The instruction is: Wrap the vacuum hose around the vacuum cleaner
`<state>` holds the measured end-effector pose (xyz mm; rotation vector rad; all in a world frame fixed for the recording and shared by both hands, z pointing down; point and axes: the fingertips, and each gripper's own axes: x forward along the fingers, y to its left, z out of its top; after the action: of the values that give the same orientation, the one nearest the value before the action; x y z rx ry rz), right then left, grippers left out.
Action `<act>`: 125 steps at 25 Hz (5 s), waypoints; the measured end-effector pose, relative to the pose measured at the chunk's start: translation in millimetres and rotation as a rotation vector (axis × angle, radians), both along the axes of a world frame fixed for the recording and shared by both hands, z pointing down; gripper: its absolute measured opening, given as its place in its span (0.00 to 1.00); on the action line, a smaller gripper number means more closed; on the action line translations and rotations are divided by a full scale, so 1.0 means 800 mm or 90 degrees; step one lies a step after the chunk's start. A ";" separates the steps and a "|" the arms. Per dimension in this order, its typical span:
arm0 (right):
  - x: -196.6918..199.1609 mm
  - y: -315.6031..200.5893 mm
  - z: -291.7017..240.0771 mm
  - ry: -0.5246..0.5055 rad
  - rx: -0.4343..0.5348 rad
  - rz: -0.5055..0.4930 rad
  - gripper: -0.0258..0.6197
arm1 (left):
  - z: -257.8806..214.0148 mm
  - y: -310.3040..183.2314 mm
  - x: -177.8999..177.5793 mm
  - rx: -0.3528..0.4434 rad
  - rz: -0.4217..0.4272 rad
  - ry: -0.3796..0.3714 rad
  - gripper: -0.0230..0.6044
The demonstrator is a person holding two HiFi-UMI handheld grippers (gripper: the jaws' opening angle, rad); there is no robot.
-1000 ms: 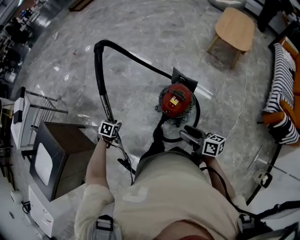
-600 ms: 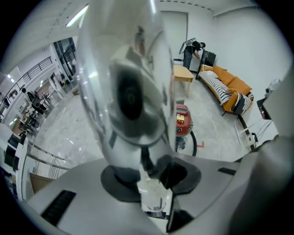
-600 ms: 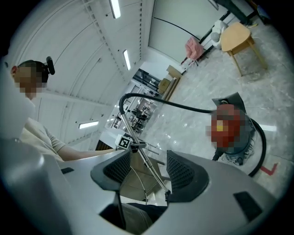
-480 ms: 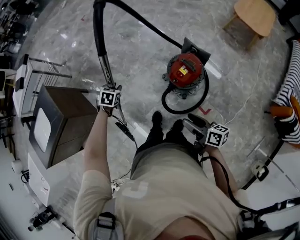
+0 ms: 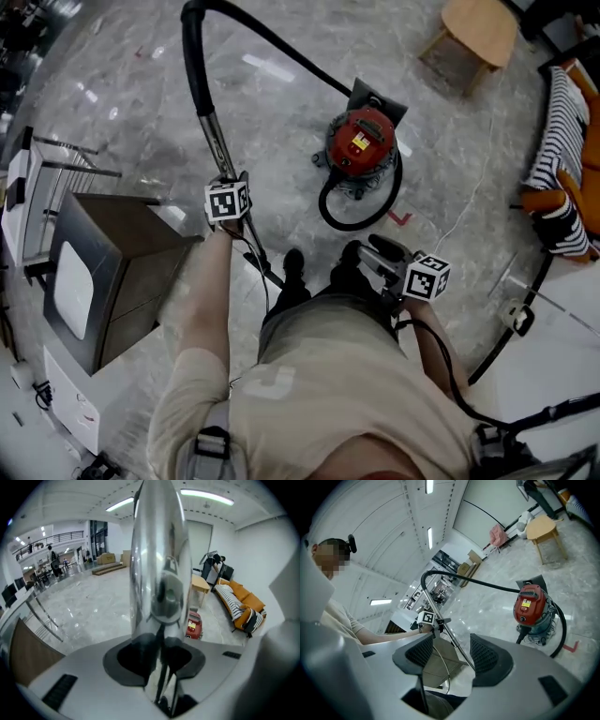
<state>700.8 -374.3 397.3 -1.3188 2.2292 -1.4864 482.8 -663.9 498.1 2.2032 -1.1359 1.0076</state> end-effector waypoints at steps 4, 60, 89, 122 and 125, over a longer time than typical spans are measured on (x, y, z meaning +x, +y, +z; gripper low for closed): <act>-0.073 0.015 0.008 0.025 -0.017 0.022 0.42 | 0.018 -0.020 -0.013 -0.016 -0.003 0.051 0.22; -0.005 0.261 0.289 -0.532 -0.169 0.912 0.61 | -0.059 0.299 0.132 -0.477 0.028 0.435 0.23; 0.194 0.299 0.117 -0.295 -0.096 0.880 0.15 | 0.010 0.398 0.160 -0.729 0.103 0.482 0.39; 0.453 0.257 -0.055 0.375 -0.081 0.466 0.12 | 0.052 0.398 0.068 -0.528 0.057 0.284 0.44; 0.429 0.228 -0.036 0.361 -0.076 0.425 0.12 | 0.052 0.387 0.065 -0.515 0.050 0.275 0.44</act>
<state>1043.8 -191.9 368.8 -2.4456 1.6437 -1.0852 534.6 -354.0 539.3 1.6738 -0.3459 0.7704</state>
